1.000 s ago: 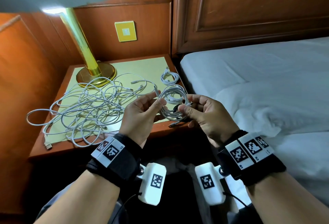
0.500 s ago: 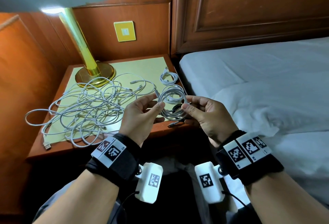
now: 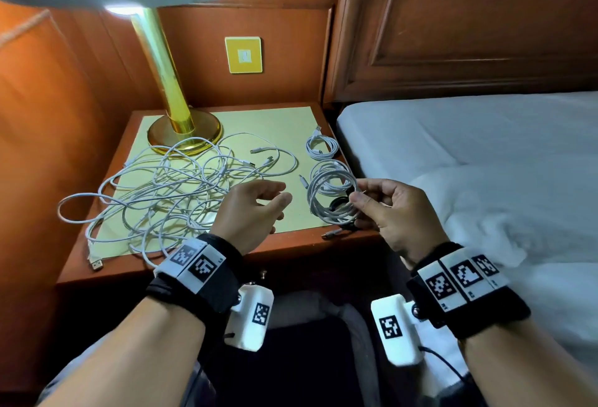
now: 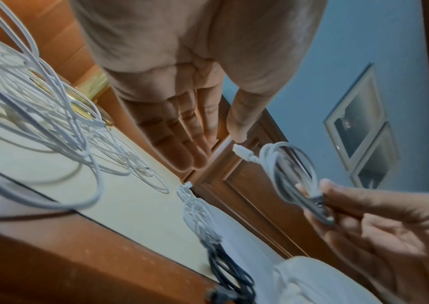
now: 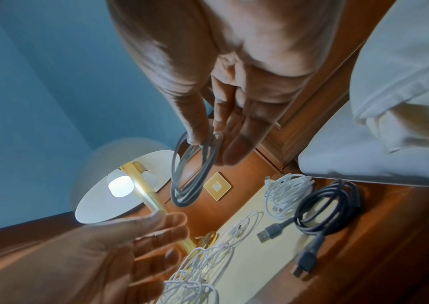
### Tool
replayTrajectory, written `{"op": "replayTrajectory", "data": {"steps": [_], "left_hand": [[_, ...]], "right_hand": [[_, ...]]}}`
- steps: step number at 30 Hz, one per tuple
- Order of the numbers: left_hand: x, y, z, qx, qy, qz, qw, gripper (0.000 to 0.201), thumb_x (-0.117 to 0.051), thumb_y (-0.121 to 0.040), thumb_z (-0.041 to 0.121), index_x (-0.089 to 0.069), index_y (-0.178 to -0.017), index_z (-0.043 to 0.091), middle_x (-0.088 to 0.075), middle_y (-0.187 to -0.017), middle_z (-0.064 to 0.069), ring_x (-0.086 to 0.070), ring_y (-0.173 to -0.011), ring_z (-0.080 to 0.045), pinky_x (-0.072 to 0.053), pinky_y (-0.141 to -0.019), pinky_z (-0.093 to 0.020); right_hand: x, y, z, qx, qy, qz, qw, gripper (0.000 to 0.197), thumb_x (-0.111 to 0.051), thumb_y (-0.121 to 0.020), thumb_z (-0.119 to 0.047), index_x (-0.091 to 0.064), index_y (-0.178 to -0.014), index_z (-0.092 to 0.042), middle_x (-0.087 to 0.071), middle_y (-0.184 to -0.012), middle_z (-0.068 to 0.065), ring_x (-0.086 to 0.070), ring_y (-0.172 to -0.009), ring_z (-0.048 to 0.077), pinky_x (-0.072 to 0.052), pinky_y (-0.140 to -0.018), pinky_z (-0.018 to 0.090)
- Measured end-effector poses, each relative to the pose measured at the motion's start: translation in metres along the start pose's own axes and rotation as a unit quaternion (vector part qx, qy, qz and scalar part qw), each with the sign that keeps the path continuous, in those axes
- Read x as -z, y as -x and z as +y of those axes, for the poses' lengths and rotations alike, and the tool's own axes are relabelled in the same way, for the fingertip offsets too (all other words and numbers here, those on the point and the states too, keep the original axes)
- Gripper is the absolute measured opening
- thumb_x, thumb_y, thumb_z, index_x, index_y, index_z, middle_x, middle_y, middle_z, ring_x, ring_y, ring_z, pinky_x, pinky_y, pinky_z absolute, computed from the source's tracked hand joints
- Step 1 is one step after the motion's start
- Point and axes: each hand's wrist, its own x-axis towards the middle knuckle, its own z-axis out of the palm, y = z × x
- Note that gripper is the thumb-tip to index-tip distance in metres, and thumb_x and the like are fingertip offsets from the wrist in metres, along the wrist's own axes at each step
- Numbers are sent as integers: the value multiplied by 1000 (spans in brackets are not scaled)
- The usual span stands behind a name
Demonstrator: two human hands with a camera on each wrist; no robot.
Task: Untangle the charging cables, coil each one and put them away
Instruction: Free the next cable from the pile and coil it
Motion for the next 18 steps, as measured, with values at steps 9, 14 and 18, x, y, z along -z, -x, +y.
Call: {"op": "replayTrajectory", "data": {"steps": [9, 14, 18], "left_hand": [[41, -66, -28, -34, -189, 75, 979, 19, -66, -93, 31, -74, -102, 16, -68, -94, 6, -62, -94, -15, -43, -80, -26], [48, -85, -36, -41, -197, 80, 976, 15, -66, -94, 30, -73, -100, 18, -64, -91, 10, -60, -85, -13, -44, -77, -26], [51, -100, -39, -44, -191, 85, 977, 16, -66, -94, 29, -74, -102, 17, -70, -97, 5, -65, -84, -16, -48, -76, -28]], "right_hand": [[-25, -92, -31, -5, 58, -16, 998, 12, -75, -86, -12, -69, -87, -22, -75, -91, 10, -74, -84, 22, -62, -72, 37], [-41, -156, -32, -27, 102, -22, 994, 12, -73, -89, -12, -66, -84, -20, -72, -89, 7, -70, -76, 19, -62, -70, 32], [-49, -209, -28, -59, 113, -17, 992, 9, -73, -90, -12, -66, -84, -15, -67, -82, 6, -62, -62, 12, -59, -55, 24]]}}
